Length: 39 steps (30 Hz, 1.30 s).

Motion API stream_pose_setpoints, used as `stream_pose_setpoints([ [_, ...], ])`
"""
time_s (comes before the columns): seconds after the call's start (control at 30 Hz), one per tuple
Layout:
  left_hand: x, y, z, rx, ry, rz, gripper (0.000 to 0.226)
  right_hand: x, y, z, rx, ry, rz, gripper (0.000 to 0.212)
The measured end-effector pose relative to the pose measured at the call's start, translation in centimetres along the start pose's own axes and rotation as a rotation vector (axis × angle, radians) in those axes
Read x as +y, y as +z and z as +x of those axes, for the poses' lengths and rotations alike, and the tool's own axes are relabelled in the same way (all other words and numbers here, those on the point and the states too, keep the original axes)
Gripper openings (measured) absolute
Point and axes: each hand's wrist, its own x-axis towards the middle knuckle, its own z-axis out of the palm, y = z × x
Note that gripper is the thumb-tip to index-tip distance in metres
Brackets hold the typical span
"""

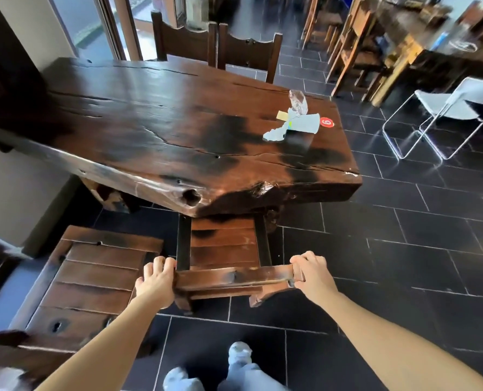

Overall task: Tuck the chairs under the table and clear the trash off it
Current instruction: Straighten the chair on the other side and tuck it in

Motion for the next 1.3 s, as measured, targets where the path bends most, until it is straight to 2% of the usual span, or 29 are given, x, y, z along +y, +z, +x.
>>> stream_pose_setpoints([
  [0.2, -3.5, -1.0, 0.0, -0.020, 0.069, 0.054, 0.059, -2.9, 1.7, -2.8, 0.044, 0.096, 0.128, 0.048],
  [0.4, -6.2, -1.3, 0.0, 0.027, 0.140, 0.110, 0.063, -6.2, 3.7, -4.4, 0.063, 0.155, 0.015, 0.040],
  [0.6, -6.9, -0.5, -0.2, 0.127, 0.216, 0.082, 0.058, -7.6, 5.7, -5.0, 0.167, 0.243, -0.027, 0.053],
  [0.73, -7.1, -0.3, 0.3, 0.158, 0.230, 0.059, 0.054, -8.2, 6.1, -4.5, 0.240, 0.310, -0.024, 0.053],
  [1.0, -7.4, -1.6, 3.0, 0.203, 0.256, 0.053, 0.053, -8.9, 5.5, -1.9, 0.220, 0.312, -0.044, 0.049],
  [1.3, -7.6, -4.2, 7.0, 0.154, 0.254, 0.068, 0.057, -9.7, 4.7, 1.3, 0.163, 0.277, -0.041, 0.048],
])
